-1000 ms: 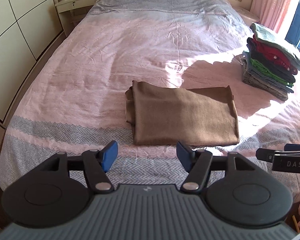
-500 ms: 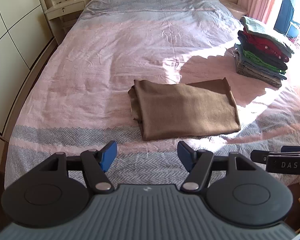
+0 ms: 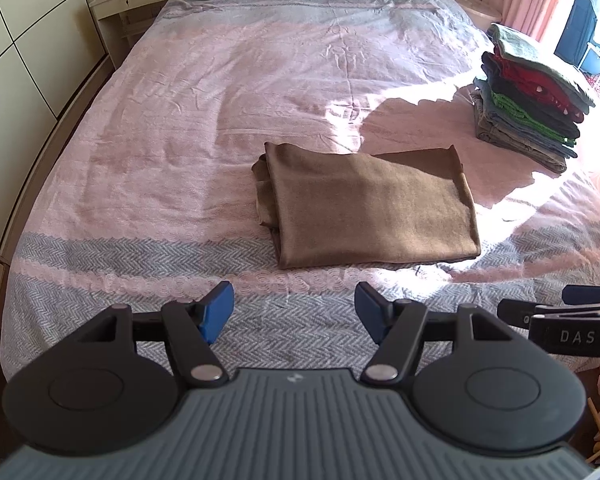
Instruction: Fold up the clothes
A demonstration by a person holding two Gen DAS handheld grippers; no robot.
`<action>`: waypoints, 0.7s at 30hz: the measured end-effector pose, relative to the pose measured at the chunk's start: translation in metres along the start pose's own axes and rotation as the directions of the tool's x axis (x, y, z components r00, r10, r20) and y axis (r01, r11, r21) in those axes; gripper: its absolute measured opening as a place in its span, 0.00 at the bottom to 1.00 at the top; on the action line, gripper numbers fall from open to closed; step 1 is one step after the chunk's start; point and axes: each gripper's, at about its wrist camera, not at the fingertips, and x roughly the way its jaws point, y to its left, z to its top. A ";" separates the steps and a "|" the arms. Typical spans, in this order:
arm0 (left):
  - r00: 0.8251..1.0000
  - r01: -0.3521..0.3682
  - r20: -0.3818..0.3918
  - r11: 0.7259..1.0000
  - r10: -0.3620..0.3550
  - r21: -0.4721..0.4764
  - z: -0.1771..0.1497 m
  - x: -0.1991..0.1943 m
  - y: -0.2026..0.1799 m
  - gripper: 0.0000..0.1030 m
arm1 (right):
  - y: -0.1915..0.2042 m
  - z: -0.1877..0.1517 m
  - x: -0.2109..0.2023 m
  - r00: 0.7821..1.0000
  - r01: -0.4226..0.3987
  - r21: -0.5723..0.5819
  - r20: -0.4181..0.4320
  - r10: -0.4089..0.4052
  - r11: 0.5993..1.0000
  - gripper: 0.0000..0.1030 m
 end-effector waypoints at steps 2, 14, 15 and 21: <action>1.000 -0.010 -0.006 1.000 0.010 -0.002 0.008 0.007 -0.006 0.61 | -0.006 0.009 0.006 1.000 -0.009 -0.005 -0.007 0.009 1.000 0.91; 0.996 -0.064 -0.061 0.998 0.064 -0.004 0.055 0.055 -0.045 0.61 | -0.040 0.067 0.046 0.998 -0.050 -0.060 -0.050 0.047 0.997 0.91; 0.995 -0.067 -0.069 0.998 0.066 -0.004 0.058 0.059 -0.048 0.61 | -0.042 0.070 0.049 0.997 -0.051 -0.065 -0.056 0.048 0.997 0.91; 0.989 -0.082 -0.120 0.997 0.080 -0.008 0.068 0.083 -0.059 0.62 | -0.056 0.083 0.072 0.993 -0.061 -0.077 -0.109 0.052 0.995 0.91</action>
